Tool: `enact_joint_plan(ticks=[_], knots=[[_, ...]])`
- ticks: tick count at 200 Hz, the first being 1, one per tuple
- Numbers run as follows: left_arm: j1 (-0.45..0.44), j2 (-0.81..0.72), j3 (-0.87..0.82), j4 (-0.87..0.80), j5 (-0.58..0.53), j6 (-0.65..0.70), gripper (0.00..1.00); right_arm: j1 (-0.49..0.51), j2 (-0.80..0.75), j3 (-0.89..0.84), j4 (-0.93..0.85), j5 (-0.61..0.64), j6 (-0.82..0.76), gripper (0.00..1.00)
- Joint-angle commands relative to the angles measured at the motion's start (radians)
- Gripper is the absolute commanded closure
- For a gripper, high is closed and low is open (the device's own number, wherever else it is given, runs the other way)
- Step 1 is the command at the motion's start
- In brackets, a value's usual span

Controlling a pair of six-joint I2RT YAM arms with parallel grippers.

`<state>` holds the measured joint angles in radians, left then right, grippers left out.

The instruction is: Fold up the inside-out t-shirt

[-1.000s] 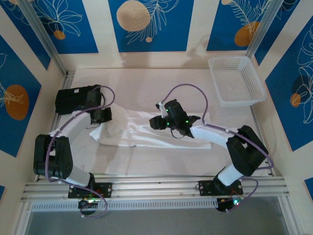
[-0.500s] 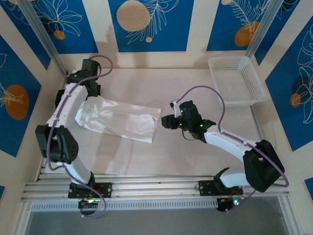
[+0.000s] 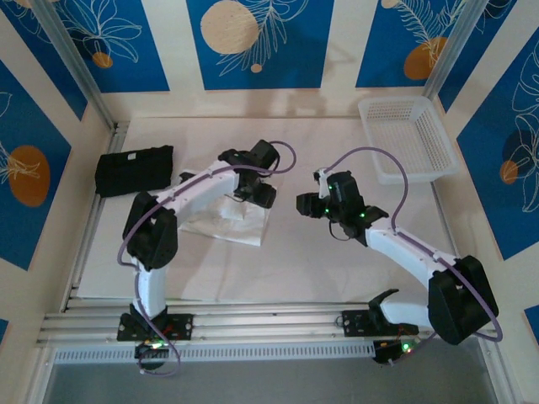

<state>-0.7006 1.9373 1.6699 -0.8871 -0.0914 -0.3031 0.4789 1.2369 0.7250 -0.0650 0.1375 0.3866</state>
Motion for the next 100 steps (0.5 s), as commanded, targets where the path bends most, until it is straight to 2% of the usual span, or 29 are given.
enact_joint_plan(ticks=[1,24,49,72,100], knots=[[0.037,-0.14,-0.074,0.045,0.003,-0.017,0.3,0.001,0.047,0.018,0.018,-0.05,0.048,0.47],[0.111,-0.275,-0.266,0.101,-0.083,-0.004,0.2,0.033,0.179,0.101,0.061,-0.119,0.08,0.47],[0.236,-0.345,-0.418,0.221,0.061,-0.033,0.23,0.063,0.352,0.237,0.098,-0.186,0.114,0.47],[0.242,-0.321,-0.466,0.323,0.152,-0.061,0.26,0.075,0.523,0.389,0.106,-0.254,0.152,0.47],[0.242,-0.22,-0.426,0.33,0.093,-0.042,0.29,0.091,0.709,0.556,0.097,-0.305,0.19,0.47]])
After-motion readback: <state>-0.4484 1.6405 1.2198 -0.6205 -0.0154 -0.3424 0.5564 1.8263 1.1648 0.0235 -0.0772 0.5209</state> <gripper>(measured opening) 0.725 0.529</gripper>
